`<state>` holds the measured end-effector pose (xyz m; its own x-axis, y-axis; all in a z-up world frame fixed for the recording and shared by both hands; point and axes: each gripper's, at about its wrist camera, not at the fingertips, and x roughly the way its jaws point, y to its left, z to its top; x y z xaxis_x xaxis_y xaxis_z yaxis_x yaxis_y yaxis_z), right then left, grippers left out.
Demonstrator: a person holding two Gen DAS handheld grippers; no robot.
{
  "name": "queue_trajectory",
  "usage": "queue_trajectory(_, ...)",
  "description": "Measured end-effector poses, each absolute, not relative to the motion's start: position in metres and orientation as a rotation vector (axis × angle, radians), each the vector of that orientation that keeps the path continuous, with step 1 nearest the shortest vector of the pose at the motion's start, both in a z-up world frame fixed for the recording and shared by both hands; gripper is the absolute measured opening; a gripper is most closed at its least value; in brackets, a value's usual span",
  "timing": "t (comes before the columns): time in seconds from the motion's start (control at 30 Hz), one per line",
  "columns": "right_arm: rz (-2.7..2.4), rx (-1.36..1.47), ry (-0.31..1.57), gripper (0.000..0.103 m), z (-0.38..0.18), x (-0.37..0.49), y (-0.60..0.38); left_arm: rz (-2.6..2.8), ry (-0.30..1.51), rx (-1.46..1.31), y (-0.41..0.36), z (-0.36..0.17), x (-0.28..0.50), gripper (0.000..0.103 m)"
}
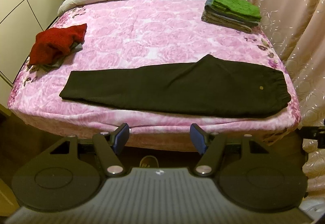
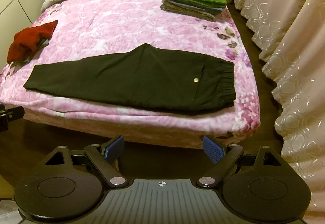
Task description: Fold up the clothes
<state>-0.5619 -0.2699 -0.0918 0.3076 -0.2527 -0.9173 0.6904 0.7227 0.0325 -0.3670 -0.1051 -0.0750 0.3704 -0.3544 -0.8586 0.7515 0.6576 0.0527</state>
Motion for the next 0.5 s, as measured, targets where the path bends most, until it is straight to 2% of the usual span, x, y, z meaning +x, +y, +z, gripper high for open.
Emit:
queue_trajectory(0.17,-0.683,0.496,1.095,0.087,-0.095,-0.553,-0.279,-0.749,0.956,0.443,-0.105,-0.080,-0.344,0.062)
queue_trajectory(0.4,-0.711,0.543,1.119,0.087,-0.104,-0.528,-0.290,-0.733,1.016,0.350,-0.102,-0.099,-0.286,0.049)
queue_trajectory(0.5,-0.728,0.561,1.138,0.087,-0.110,-0.510,-0.297,-0.716,1.042,0.326,-0.099,-0.110,-0.256,0.048)
